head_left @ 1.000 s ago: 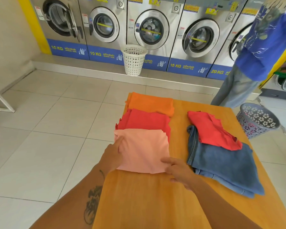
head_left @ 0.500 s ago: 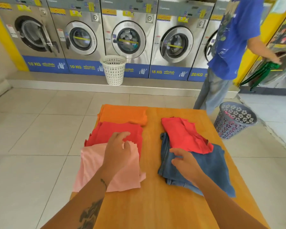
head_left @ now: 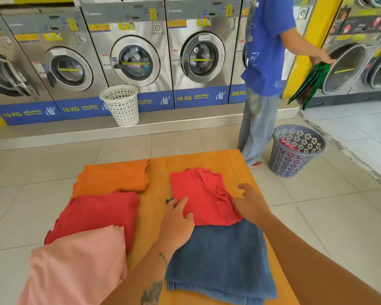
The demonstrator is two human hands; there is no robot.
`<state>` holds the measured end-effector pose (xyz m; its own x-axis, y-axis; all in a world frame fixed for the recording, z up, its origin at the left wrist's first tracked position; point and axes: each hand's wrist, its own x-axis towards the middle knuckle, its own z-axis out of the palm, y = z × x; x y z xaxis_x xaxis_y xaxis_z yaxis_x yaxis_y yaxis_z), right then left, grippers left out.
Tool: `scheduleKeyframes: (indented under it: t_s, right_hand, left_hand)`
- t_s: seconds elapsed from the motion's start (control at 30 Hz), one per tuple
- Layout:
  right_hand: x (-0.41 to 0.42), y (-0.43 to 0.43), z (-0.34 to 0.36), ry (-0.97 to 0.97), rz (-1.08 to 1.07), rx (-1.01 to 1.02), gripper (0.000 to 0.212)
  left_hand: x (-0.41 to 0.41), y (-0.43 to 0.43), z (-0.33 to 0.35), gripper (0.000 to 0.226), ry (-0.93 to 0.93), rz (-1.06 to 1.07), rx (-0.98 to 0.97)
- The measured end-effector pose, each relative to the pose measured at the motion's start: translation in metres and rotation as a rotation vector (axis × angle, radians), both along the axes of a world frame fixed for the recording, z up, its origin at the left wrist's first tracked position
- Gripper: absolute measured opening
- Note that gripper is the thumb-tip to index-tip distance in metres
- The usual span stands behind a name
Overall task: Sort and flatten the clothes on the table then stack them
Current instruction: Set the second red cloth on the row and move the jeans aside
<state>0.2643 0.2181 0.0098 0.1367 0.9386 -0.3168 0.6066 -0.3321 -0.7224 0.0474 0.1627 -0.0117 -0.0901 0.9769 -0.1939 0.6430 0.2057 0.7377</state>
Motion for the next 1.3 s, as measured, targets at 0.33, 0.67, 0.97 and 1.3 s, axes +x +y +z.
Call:
scheduleKeyframes:
  t_s: [0.33,0.67,0.97,1.3]
  right_hand:
    - [-0.034,0.06,-0.025,0.117,0.131,-0.145,0.1]
    - [-0.031,0.058,-0.021,0.408,-0.062,-0.167,0.096]
    - [-0.037,0.017,-0.019,0.501,-0.085,-0.178,0.074]
    - [-0.097,-0.064,0.018,0.344,0.053,0.051,0.055]
  left_hand:
    - [0.018,0.019,-0.017,0.054,0.285,0.034,0.093]
    - [0.016,0.015,0.006,0.053,-0.175,0.257,0.173]
    - [-0.011,-0.006,0.01,0.057,-0.176,0.12,0.083]
    - [-0.071,-0.049,0.055,0.053,-0.336,0.177,0.118]
